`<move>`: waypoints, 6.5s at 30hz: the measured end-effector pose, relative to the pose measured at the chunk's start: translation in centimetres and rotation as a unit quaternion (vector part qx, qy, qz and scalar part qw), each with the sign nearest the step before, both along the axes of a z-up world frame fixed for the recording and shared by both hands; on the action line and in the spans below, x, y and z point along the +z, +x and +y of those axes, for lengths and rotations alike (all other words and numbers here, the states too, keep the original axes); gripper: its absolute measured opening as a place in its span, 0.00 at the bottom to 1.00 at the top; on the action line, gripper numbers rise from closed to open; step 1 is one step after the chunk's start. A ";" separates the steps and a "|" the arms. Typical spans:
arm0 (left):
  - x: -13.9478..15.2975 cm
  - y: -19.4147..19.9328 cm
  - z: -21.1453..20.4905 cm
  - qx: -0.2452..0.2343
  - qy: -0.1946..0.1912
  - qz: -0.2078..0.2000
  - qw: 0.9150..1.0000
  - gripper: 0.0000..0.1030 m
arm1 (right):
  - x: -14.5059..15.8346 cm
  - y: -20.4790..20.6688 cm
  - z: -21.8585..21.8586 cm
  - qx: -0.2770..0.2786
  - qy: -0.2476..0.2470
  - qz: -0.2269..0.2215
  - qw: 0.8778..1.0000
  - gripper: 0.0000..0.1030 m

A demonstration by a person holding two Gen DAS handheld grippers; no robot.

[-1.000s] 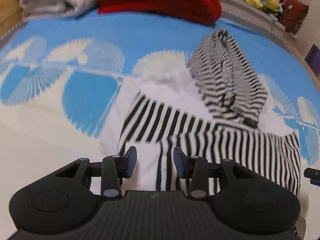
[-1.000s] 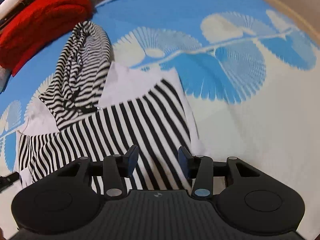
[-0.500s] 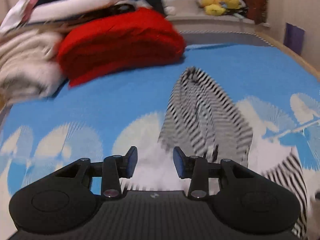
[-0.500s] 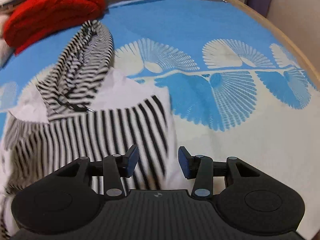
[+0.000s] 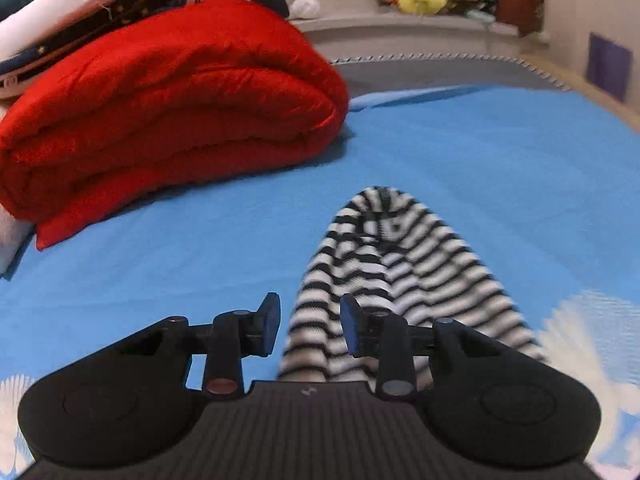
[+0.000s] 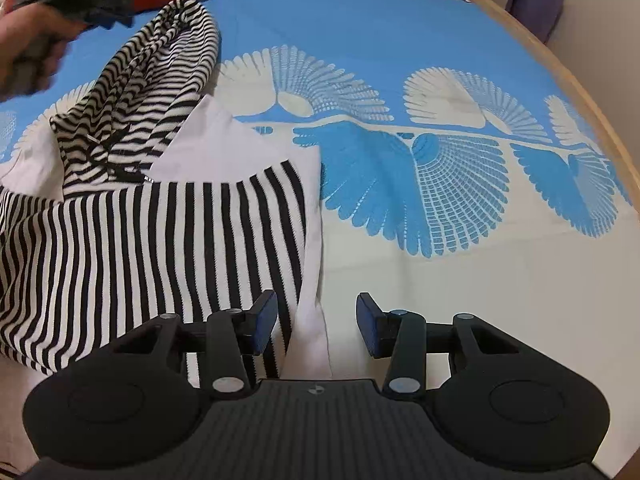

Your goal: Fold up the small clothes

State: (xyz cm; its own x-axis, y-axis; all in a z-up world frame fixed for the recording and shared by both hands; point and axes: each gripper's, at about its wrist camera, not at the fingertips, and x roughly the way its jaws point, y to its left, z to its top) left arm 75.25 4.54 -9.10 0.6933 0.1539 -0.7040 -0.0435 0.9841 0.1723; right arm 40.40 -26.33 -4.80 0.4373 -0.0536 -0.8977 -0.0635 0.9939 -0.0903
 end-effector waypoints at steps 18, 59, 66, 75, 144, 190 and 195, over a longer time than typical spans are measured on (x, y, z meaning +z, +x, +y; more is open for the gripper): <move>3.6 -15.6 -3.1 -0.228 0.101 -0.109 0.962 0.01 | 1.1 0.6 -1.6 -0.014 -0.007 -0.015 1.000 0.44; -1.9 -36.7 7.6 0.145 -0.285 0.197 0.927 0.29 | -2.5 2.9 2.8 -0.147 0.300 -0.001 0.942 0.61; -0.4 -36.5 6.8 0.110 -0.253 0.156 0.948 0.03 | -2.5 2.7 4.4 -0.097 0.298 0.000 0.950 0.00; 6.2 -38.3 11.1 0.075 -0.391 -0.122 0.909 0.03 | 6.7 -1.3 0.1 -0.063 0.438 -0.182 0.878 0.00; -1.5 -36.0 10.1 0.113 -0.275 0.173 0.939 0.19 | 0.2 -1.4 0.9 -0.053 0.337 0.028 0.940 0.12; 6.1 -67.2 10.9 0.092 -0.267 0.084 0.956 0.22 | 4.4 -29.6 -11.2 -0.111 0.260 -0.053 0.958 0.15; 3.5 -66.6 12.4 0.153 -0.271 0.132 0.941 0.22 | 2.2 -29.8 -10.7 -0.111 0.211 -0.011 0.971 0.15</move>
State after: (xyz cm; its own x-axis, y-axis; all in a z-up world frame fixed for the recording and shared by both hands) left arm 8.63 16.96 -5.57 0.4651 -0.1121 -0.8781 -0.3659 0.8789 -0.3060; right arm 10.61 -37.07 -2.61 0.4756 0.2225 -0.8511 0.1545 0.9313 0.3298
